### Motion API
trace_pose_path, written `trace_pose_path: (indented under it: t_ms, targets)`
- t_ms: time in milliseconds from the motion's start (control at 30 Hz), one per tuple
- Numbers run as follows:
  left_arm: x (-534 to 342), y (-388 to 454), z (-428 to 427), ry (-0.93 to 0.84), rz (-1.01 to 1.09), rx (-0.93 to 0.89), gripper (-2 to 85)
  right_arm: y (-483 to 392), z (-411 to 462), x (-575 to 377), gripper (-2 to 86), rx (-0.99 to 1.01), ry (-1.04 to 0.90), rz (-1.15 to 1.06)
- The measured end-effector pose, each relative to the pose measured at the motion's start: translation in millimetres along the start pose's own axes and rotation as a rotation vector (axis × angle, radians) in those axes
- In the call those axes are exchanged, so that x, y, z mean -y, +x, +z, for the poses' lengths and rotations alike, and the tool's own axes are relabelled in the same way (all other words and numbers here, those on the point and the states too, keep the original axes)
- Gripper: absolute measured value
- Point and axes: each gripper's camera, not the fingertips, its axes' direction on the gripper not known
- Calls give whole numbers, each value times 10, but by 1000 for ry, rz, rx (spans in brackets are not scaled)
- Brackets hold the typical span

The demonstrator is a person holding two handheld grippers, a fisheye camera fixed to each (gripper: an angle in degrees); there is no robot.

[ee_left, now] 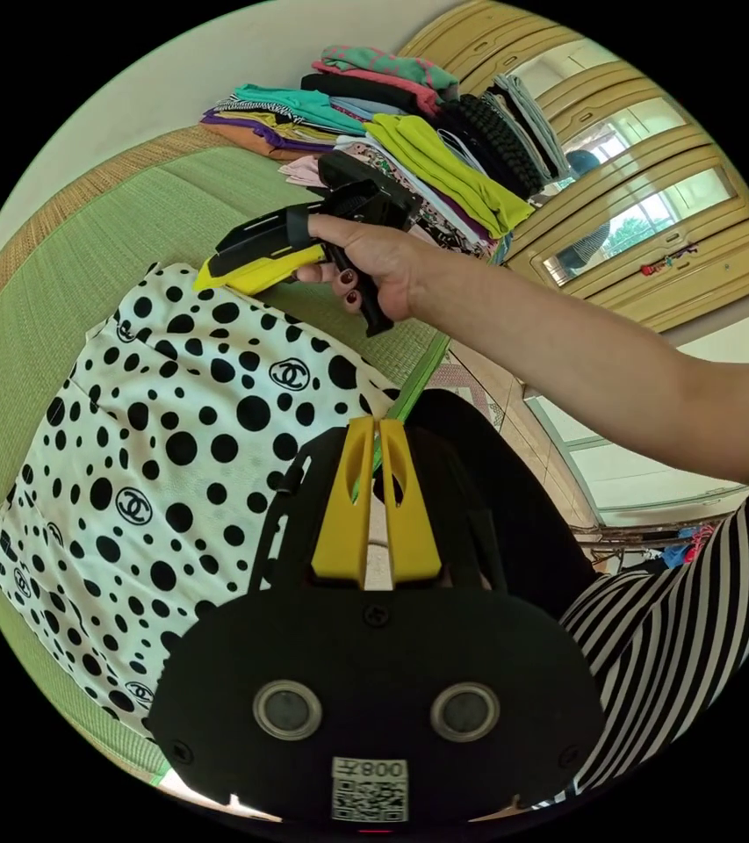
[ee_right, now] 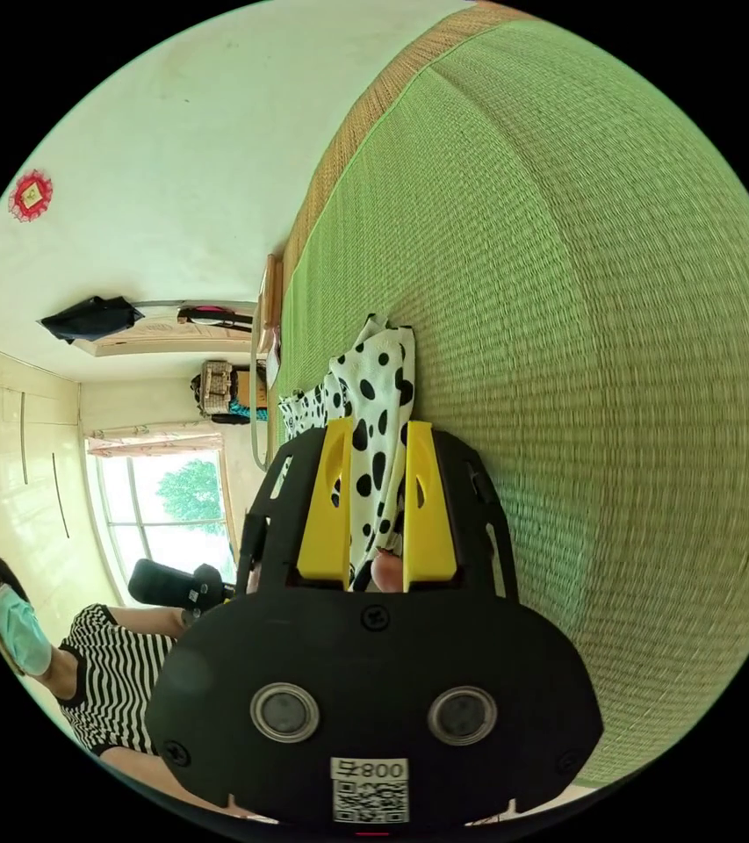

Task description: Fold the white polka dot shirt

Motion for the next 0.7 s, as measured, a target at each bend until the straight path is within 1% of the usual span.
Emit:
trace_pose_path:
  t_ms: [300, 467, 700]
  targets:
    - [-352, -230, -207, 27, -33, -72, 7, -195, 365, 350, 57, -23, -74, -34]
    - [-633, -371, -435, 51, -50, -104, 7, -315, 494, 382, 29, -22, -56, -28]
    - [-1072, -502, -901, 124, -62, -149, 7, -682, 634, 364, 22, -60, -15, -48]
